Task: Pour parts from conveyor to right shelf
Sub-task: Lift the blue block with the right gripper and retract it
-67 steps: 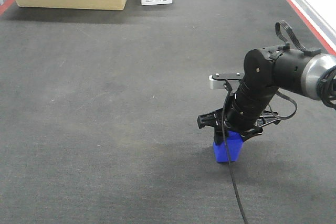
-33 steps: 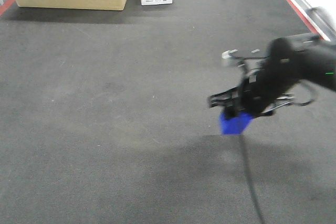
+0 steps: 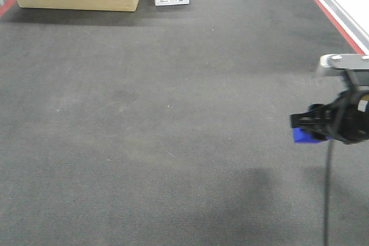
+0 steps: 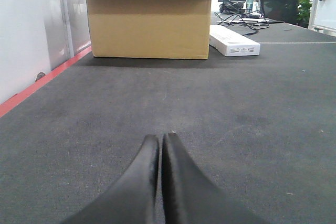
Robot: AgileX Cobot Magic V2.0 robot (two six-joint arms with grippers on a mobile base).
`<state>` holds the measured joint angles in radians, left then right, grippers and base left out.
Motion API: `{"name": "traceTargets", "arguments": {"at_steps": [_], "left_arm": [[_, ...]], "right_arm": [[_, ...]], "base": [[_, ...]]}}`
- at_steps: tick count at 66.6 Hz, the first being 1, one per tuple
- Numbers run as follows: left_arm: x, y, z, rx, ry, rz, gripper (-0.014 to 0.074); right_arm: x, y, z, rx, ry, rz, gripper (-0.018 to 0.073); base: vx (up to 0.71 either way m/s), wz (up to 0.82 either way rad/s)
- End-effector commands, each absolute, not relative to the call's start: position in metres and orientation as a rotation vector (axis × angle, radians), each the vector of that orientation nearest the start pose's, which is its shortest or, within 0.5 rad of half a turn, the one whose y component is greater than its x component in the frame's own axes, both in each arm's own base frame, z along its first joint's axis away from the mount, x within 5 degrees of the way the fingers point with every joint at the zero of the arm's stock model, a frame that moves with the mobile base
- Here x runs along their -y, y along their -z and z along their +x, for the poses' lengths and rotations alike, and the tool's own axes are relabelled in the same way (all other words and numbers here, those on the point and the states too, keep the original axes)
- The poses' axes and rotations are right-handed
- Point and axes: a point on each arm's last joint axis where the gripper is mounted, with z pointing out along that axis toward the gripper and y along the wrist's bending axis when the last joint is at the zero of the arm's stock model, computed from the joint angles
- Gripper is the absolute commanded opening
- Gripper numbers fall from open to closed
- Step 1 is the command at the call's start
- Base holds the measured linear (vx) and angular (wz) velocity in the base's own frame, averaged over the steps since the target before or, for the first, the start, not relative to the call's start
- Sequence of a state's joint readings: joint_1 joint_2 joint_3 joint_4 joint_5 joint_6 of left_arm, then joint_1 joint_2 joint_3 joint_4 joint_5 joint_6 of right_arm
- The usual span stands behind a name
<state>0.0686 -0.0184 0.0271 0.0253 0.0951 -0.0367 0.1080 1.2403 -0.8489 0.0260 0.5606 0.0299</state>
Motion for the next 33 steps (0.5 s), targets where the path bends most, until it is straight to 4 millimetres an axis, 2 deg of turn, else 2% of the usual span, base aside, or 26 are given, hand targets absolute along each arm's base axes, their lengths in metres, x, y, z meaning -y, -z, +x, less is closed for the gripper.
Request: {"name": "traceTargets", "arguments": {"at_steps": [1,21,33], "left_arm": [[-0.004,-0.210,0.054,-1.488,-0.038,-0.072,-0.0006],[-0.004,-0.210,0.054,-1.488,-0.038,-0.072,-0.0006],[-0.004,-0.210,0.054,-1.488,-0.038,-0.072,-0.0006]], "right_arm": [[-0.025,-0.308,0.230,-2.235,-0.094,-0.070,-0.0008],[-0.017,-0.324,0.152,-2.027,-0.093,-0.077,-0.0005],[-0.012,-0.322,0.105,-1.856,-0.056,-0.130,-0.0005]], "base": [[0.00,0.00],[0.00,0.00],[0.00,0.00]]}}
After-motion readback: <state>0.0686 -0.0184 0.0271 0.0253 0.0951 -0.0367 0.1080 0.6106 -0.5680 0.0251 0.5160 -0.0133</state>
